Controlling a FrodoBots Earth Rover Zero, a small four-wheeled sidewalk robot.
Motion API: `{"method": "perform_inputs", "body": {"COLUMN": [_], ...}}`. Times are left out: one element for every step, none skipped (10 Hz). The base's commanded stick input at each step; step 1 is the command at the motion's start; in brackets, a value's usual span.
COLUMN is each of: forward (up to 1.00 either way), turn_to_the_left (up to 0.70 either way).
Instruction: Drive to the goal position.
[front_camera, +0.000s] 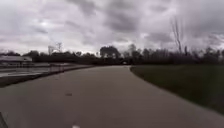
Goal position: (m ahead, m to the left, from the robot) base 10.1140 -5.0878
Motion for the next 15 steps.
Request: {"method": "perform_inputs", "body": {"forward": [1.0,1.0,1.0,1.0,1.0,1.0,1.0,1.0,1.0,1.0,1.0,1.0,1.0,1.0,1.0], "turn_to_the_left": [0.0,0.0,0.0,0.0,0.0,0.0,0.0,0.0,0.0,-0.01,-0.02,-0.04,-0.11,0.0,0.0]}}
